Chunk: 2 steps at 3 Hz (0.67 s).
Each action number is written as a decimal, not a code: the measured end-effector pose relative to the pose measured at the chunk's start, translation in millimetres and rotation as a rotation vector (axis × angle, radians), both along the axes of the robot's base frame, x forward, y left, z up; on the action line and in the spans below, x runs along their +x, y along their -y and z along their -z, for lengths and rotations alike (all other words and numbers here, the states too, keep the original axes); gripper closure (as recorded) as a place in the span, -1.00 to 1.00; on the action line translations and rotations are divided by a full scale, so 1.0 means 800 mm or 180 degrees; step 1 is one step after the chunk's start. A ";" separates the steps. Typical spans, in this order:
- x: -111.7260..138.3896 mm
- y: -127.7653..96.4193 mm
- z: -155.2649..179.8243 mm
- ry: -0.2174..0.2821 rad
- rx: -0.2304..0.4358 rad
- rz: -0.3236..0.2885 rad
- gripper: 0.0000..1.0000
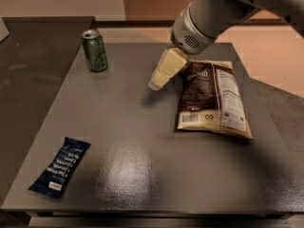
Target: Move green can near rxbar blueberry
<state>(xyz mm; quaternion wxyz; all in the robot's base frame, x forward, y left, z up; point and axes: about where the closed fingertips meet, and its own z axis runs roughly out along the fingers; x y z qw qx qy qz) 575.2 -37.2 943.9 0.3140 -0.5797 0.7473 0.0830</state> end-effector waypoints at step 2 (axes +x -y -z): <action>0.073 -0.090 0.005 0.0075 0.0446 0.0130 -1.00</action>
Offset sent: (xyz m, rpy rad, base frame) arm 0.0942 0.1145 -0.0049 0.2225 -0.0326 -0.0661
